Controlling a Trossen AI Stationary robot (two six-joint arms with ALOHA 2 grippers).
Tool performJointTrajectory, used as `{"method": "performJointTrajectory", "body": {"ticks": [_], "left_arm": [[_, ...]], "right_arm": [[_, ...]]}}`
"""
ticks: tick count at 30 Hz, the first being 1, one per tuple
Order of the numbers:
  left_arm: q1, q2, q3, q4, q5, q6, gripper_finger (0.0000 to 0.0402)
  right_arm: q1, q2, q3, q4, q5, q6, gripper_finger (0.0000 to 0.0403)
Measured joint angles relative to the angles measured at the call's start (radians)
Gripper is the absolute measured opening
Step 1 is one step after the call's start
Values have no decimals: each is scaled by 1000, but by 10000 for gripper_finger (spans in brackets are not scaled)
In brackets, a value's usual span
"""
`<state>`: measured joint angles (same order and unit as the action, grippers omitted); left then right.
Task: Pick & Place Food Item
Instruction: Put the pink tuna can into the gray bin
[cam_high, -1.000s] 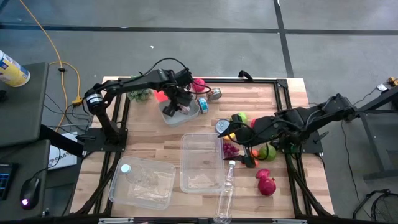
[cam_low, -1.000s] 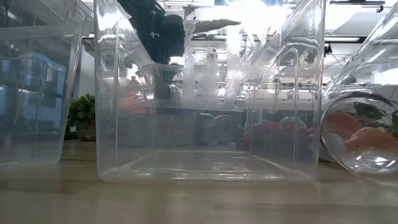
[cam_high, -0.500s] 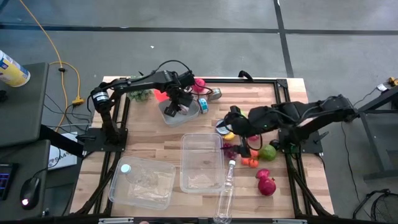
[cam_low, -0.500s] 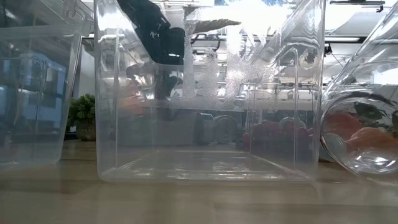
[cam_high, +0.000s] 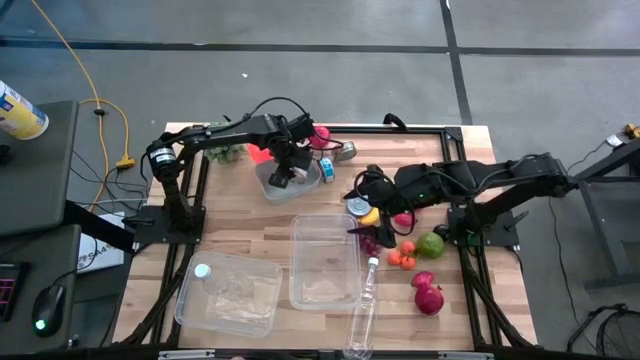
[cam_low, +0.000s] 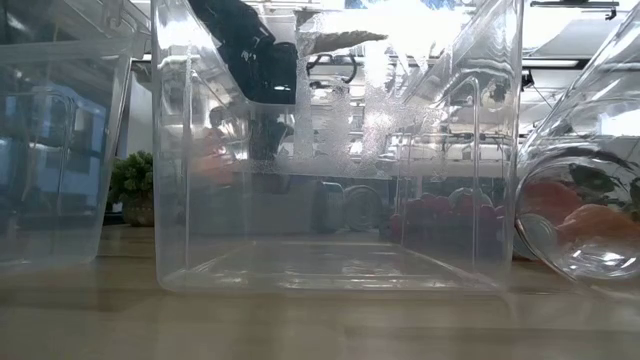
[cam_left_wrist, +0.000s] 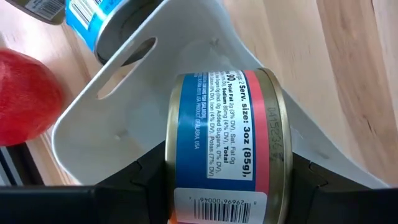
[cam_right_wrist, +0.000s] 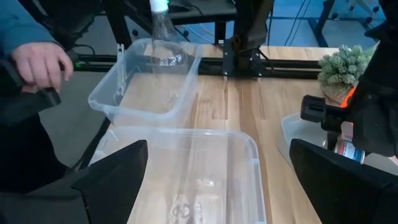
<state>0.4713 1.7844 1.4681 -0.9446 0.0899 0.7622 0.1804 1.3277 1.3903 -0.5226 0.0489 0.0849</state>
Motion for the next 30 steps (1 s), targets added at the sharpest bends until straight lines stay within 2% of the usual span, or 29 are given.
{"method": "performJointTrajectory", "body": {"ticks": [12, 17, 24, 30], "left_arm": [[0, 0, 0, 9, 9, -17, 194], [-6, 0, 0, 8, 9, -22, 196], [-12, 0, 1, 19, 5, -27, 230], [-12, 0, 1, 22, -52, -30, 254]], "right_arm": [[1, 1, 0, 1, -3, 24, 382], [0, 1, 0, 4, -47, 25, 382], [1, 1, 0, 2, -78, 15, 382], [1, 1, 0, -27, -145, 1, 382]]}}
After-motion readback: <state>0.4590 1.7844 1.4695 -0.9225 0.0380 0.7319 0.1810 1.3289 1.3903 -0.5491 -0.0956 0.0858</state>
